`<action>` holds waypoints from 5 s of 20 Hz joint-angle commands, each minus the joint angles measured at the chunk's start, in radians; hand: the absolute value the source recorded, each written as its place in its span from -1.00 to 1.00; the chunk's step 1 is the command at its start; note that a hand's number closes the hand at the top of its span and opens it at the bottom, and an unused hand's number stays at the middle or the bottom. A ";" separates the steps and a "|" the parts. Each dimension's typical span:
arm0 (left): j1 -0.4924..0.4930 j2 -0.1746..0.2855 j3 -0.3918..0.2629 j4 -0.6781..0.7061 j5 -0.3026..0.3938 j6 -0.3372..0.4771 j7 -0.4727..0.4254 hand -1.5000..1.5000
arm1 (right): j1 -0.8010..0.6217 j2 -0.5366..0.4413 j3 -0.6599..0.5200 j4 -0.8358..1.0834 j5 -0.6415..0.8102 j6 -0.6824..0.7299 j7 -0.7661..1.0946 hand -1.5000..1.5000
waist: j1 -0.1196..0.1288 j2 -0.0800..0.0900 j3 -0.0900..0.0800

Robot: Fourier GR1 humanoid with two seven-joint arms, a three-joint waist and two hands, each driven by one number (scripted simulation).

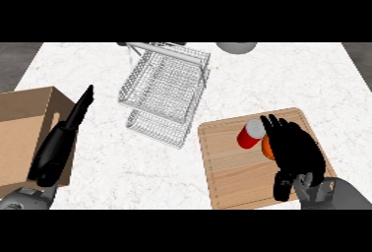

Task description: Pick the squash from the cutting board and place it in the tiered basket

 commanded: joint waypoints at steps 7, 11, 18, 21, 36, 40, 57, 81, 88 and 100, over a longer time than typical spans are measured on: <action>0.046 -0.042 0.079 0.020 -0.037 -0.077 -0.061 0.00 | -0.012 0.083 -0.102 0.115 0.154 0.000 -0.061 -1.00 | 0.006 0.002 0.000; 0.016 -0.093 0.075 -0.047 -0.093 -0.082 0.050 0.00 | 0.056 0.070 -0.152 0.081 0.184 0.015 -0.134 -1.00 | 0.002 0.001 0.000; 0.061 -0.124 0.107 0.009 -0.136 -0.117 -0.055 0.00 | 0.102 0.126 -0.175 0.196 0.285 -0.104 -0.225 -1.00 | 0.004 0.002 0.000; 0.060 -0.115 0.133 -0.055 -0.101 -0.166 0.002 0.00 | 0.067 0.115 -0.232 0.332 0.293 -0.164 -0.333 -1.00 | 0.008 0.002 0.001; 0.016 -0.198 0.170 -0.028 -0.193 -0.209 0.028 0.00 | 0.041 0.242 -0.307 0.458 0.313 -0.217 -0.497 1.00 | 0.008 0.004 0.001; 0.077 -0.196 0.198 -0.098 -0.192 -0.223 0.028 0.00 | 0.078 0.254 -0.223 0.416 0.423 -0.280 -0.524 1.00 | 0.006 0.001 0.001; -0.032 -0.230 0.240 0.010 -0.220 -0.243 0.023 0.00 | 0.197 0.048 -0.562 0.177 0.357 -0.348 -0.580 1.00 | -0.019 0.000 0.000; 0.011 -0.265 0.236 -0.017 -0.247 -0.260 -0.002 0.00 | -0.420 0.190 -0.598 -0.304 -0.053 0.032 -0.077 1.00 | 0.012 0.000 -0.001; 0.022 -0.268 0.230 -0.031 -0.249 -0.277 0.010 0.00 | -0.733 0.351 -0.513 -0.002 0.045 -0.073 0.062 1.00 | 0.024 0.001 -0.001; 0.064 -0.272 0.224 -0.071 -0.261 -0.285 -0.019 0.00 | -1.012 0.493 -0.552 0.570 0.109 -0.293 -0.037 1.00 | 0.035 0.006 -0.001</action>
